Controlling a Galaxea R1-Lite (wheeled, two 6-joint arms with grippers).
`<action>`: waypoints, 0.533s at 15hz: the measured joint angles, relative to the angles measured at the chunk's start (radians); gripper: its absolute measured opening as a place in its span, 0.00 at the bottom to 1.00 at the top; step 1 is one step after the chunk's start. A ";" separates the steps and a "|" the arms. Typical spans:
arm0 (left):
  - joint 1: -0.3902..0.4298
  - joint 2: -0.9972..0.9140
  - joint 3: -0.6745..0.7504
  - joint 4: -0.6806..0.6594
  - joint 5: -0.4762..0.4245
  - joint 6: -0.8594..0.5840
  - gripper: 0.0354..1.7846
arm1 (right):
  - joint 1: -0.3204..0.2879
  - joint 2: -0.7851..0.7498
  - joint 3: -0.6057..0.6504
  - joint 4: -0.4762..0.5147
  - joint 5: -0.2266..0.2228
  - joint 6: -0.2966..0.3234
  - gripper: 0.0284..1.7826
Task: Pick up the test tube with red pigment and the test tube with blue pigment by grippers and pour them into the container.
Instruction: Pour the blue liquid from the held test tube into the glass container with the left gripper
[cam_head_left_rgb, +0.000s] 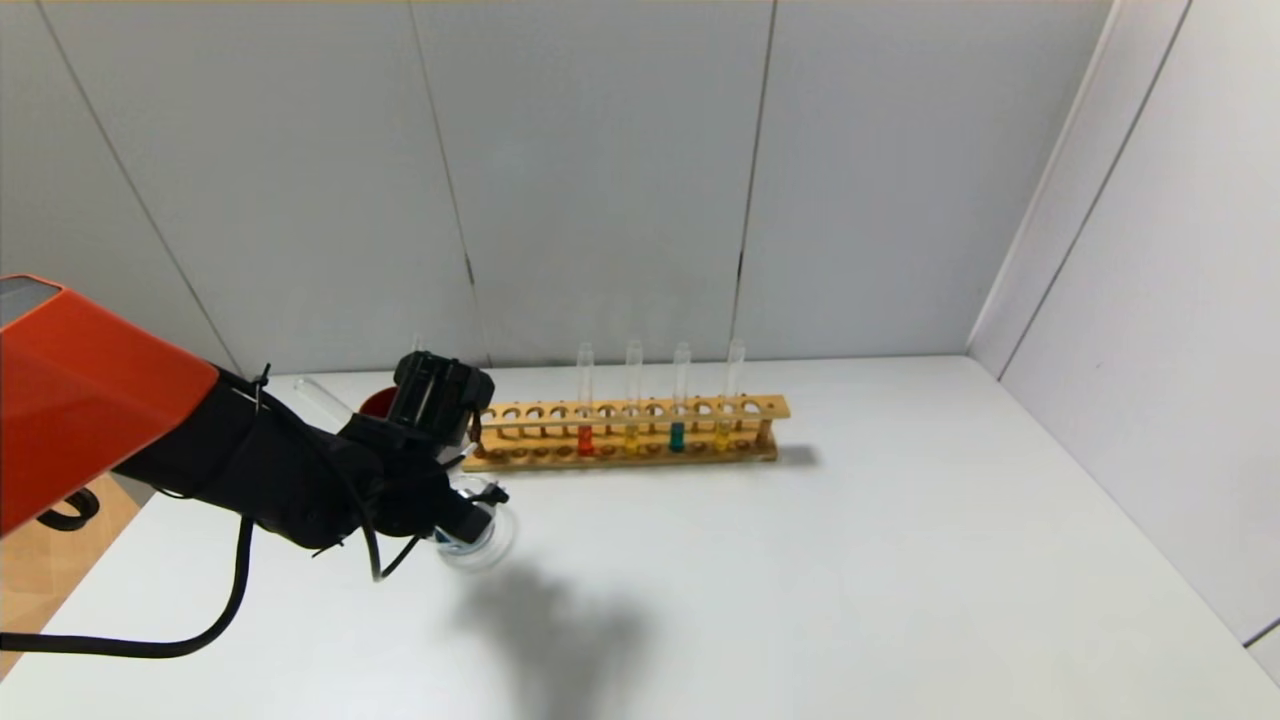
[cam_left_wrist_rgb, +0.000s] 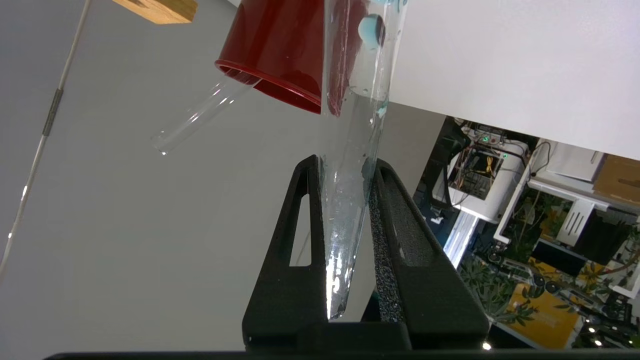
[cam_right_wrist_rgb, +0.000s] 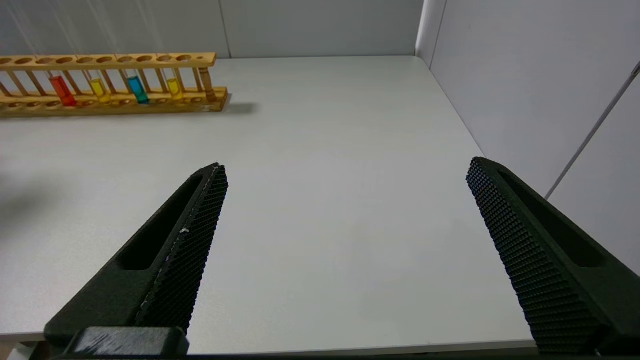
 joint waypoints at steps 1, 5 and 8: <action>-0.003 0.000 -0.001 0.000 0.001 0.004 0.16 | 0.000 0.000 0.000 0.000 0.000 0.000 0.98; -0.013 -0.001 -0.002 0.001 0.003 0.008 0.16 | 0.000 0.000 0.000 0.000 0.000 0.000 0.98; -0.014 -0.012 -0.002 0.002 0.011 0.047 0.16 | 0.000 0.000 0.000 0.000 0.000 0.000 0.98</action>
